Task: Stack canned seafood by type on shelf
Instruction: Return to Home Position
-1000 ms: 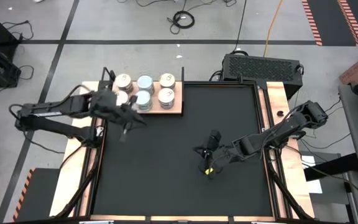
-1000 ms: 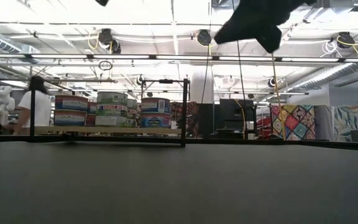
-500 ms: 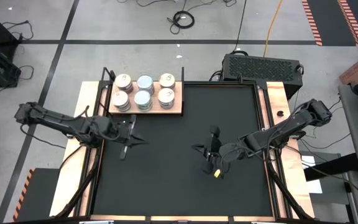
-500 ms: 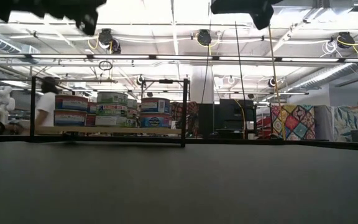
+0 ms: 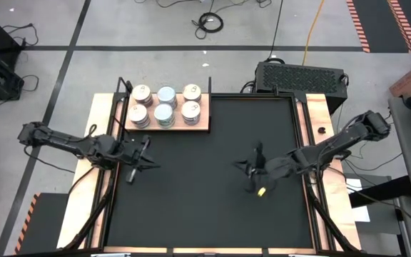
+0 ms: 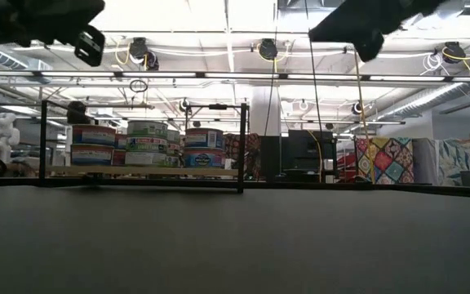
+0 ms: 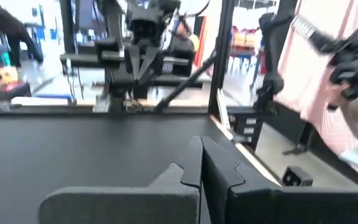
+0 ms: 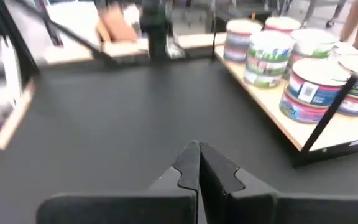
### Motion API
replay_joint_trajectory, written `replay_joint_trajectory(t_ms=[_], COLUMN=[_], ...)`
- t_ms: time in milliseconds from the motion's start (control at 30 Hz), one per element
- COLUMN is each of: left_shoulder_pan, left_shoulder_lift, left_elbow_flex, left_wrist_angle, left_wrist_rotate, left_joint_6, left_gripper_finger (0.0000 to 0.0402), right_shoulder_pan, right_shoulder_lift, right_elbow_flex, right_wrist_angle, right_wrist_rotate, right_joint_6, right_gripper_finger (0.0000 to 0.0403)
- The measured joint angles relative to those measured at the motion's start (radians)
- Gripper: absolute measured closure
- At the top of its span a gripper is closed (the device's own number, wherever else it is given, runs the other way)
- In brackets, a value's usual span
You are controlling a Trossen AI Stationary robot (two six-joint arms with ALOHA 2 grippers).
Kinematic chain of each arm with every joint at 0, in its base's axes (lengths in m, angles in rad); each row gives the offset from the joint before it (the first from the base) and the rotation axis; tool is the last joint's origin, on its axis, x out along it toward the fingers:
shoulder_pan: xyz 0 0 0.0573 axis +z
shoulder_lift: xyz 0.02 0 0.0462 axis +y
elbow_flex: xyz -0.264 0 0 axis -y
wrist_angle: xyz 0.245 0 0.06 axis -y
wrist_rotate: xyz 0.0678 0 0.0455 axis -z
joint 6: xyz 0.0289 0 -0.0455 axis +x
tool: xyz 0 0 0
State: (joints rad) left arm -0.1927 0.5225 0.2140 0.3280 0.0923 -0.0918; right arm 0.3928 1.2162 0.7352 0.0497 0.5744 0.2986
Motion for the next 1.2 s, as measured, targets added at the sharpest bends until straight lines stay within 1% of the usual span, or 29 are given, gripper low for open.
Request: replay_joint_trajectory(t_ms=[100,233,300,367,500,667,867,967,1067,1133,1200], left_shoulder_pan=[0.001,0.002,0.002,0.002,0.002,0.002,0.002,0.002,0.002,0.002,0.002], left_shoulder_lift=[-0.103,-0.219,-0.265,-0.301,-0.348,-0.368,-0.368,-0.368,-0.368,-0.368,-0.368], left_elbow_flex=[-0.046,-0.1,-0.117,-0.124,-0.149,-0.196,-0.207,-0.207,-0.207,-0.207,-0.207], left_wrist_angle=[-0.006,-0.001,-0.015,-0.028,-0.057,-0.057,-0.069,-0.069,-0.108,-0.134,-0.151], left_wrist_rotate=[0.0,-0.034,-0.041,-0.041,-0.042,-0.045,-0.077,-0.076,-0.075,-0.075,-0.075], left_joint_6=[0.0,-0.007,-0.008,-0.008,-0.011,-0.059,-0.071,-0.079,-0.05,-0.042,-0.034], left_gripper_finger=[0.0397,0.0397,0.0397,0.0397,0.0397,0.0398,0.0398,0.0398,0.0398,0.0398,0.0398], right_shoulder_pan=[-0.016,-0.044,-0.056,-0.073,-0.113,-0.151,-0.17,-0.193,-0.208,-0.214,-0.218], right_shoulder_lift=[-0.107,-0.211,-0.244,-0.265,-0.32,-0.365,-0.405,-0.437,-0.465,-0.472,-0.472], right_elbow_flex=[-0.132,-0.293,-0.36,-0.414,-0.503,-0.578,-0.641,-0.666,-0.686,-0.696,-0.706], right_wrist_angle=[0.175,0.436,0.517,0.568,0.62,0.644,0.643,0.642,0.644,0.643,0.644], right_wrist_rotate=[-0.034,-0.154,-0.199,-0.211,-0.211,-0.211,-0.213,-0.212,-0.216,-0.266,-0.36], right_joint_6=[0.009,0.003,0.0,0.005,0.045,0.082,0.079,0.064,0.041,0.032,0.024], right_gripper_finger=[0.0403,0.0403,0.0403,0.0403,0.0403,0.0403,0.0403,0.0403,0.0403,0.0403,0.0403])
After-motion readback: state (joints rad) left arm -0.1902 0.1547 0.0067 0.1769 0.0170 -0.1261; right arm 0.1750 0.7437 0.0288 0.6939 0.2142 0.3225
